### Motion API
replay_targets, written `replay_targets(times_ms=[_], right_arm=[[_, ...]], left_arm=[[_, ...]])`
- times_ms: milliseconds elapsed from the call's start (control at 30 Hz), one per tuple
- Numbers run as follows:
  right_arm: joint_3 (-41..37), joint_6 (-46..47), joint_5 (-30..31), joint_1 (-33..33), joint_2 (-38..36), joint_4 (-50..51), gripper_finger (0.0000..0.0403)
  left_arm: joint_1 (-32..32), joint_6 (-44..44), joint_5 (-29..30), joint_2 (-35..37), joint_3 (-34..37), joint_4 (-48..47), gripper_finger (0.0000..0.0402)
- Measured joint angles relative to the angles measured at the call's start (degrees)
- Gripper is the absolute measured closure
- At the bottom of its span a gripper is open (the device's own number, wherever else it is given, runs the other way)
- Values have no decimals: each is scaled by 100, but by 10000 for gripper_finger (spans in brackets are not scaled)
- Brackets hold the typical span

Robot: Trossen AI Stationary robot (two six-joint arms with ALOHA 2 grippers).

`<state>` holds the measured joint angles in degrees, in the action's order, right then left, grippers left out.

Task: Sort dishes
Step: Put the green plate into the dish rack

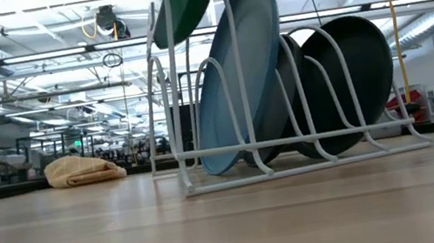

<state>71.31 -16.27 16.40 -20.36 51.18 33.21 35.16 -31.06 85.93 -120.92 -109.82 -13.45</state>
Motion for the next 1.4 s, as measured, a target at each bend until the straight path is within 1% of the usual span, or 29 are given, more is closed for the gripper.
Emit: replay_targets(times_ms=[133, 267, 433, 567, 800, 933, 1000, 1067, 1133, 1267, 1400], right_arm=[[0, 31, -2, 0, 0, 0, 204], [0, 56, -2, 0, 0, 0, 204], [0, 64, -2, 0, 0, 0, 204], [0, 105, -2, 0, 0, 0, 204], [0, 125, -2, 0, 0, 0, 204], [0, 126, -2, 0, 0, -2, 204], [0, 164, -2, 0, 0, -2, 204], [0, 190, -1, 0, 0, 0, 204], [0, 190, -2, 0, 0, 0, 204], [0, 212, 0, 0, 0, 0, 204], [0, 220, 0, 0, 0, 0, 204]], left_arm=[[8, -794, -23, 6, -2, -767, 391], [11, -1117, -50, -7, 0, -1227, 385], [7, -1153, -28, 0, 0, -1485, 340], [-20, -1212, -30, 0, -2, -1564, 312], [-26, -1010, -13, 3, -2, -1604, 258], [-26, -990, -140, 82, -2, -1736, 221], [-26, -728, -76, 100, -13, -1711, 205], [-15, -239, -34, 100, -119, -1723, 199], [-16, 254, 2, 105, -237, -1690, 198], [-42, 944, 114, 111, -387, -1704, 199], [-68, 1419, 136, 111, -479, -1705, 199]])
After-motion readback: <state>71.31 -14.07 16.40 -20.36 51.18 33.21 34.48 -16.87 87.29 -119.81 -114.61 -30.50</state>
